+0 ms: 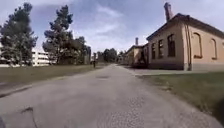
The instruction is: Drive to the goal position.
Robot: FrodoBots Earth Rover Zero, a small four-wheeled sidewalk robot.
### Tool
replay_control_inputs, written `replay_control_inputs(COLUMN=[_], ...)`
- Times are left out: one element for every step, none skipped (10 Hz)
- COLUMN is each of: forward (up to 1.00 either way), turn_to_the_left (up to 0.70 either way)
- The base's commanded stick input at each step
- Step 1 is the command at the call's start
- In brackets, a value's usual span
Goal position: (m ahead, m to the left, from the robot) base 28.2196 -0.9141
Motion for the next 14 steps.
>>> replay_control_inputs(forward=[0.85, 0.85, 0.85, 0.85, 0.85, 0.85, 0.85, 0.85, 0.85, 0.85, 0.85, 0.85, 0.85, 0.85], turn_to_the_left=[0.0, 0.0, 0.0, 0.0, 0.0, 0.0, 0.0, 0.0, 0.0, 0.0, 0.0, 0.0, 0.0, 0.0])
